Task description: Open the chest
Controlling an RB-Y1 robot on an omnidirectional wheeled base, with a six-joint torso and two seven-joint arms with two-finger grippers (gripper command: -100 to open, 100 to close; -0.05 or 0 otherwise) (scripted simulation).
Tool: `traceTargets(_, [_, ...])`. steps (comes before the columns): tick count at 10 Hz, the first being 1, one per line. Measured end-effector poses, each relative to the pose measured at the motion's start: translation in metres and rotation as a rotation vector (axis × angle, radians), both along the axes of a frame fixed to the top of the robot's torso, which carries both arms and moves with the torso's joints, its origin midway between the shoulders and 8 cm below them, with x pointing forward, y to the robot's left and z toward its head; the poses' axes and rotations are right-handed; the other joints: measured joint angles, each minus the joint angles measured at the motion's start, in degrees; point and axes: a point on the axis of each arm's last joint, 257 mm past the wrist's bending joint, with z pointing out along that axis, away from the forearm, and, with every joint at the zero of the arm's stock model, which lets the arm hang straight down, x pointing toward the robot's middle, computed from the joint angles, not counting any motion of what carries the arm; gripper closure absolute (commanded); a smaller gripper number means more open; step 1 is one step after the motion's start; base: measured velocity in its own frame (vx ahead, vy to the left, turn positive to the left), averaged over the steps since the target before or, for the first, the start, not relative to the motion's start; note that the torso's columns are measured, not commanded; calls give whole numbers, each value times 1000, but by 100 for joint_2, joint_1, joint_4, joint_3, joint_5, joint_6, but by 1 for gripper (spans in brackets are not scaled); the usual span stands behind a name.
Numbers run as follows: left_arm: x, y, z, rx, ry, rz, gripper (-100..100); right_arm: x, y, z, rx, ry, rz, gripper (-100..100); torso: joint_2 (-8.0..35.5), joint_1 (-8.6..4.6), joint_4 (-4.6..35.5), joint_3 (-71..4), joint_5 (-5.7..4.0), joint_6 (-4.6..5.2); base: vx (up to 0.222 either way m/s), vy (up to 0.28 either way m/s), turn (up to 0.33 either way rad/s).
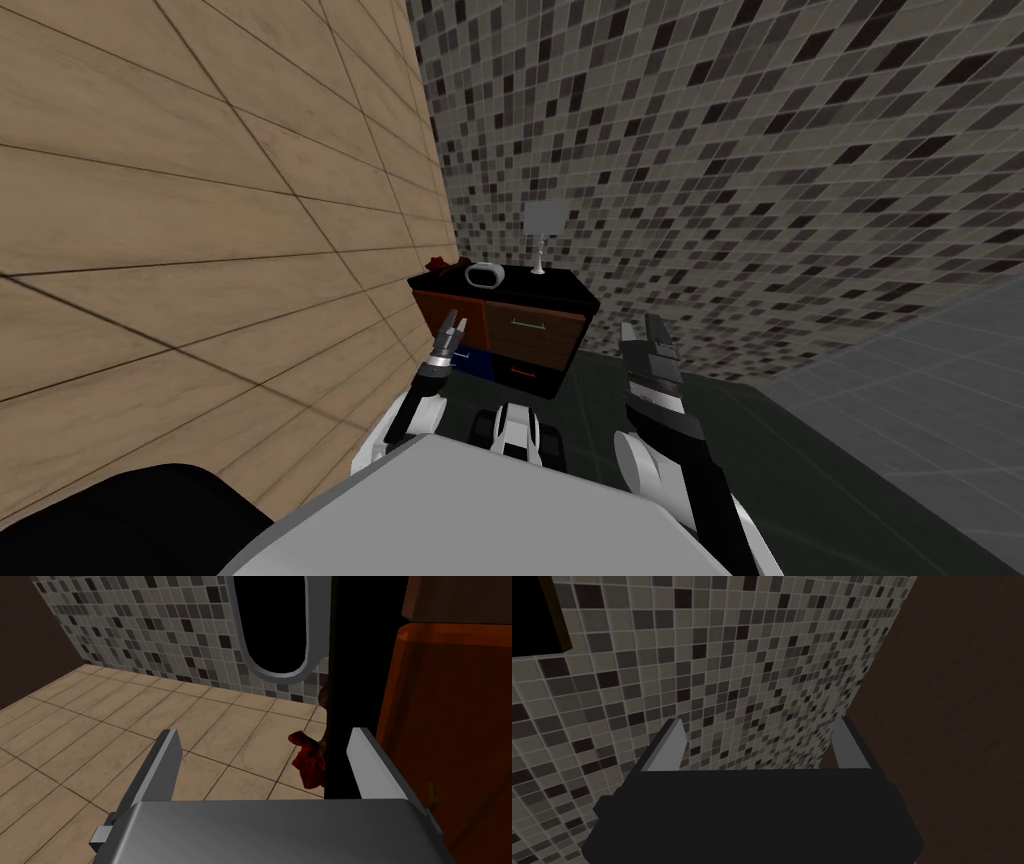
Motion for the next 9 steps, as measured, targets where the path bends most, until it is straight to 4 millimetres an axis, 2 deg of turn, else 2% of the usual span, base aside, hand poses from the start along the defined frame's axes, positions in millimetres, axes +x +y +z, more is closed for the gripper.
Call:
traceTargets(5, [23, -5, -47, -7, 103, 0, -100, 0, 0, 0, 0, 0, 0, 0, 3, 2, 1, 2, 1, 1, 23, -96, -59])
traceTargets(9, [39, -14, -94, 8, 208, -11, -100, 0, 0, 0, 0, 0, 0, 0, -3, -4, -1, -2, 0, 1, 32, -109, -60])
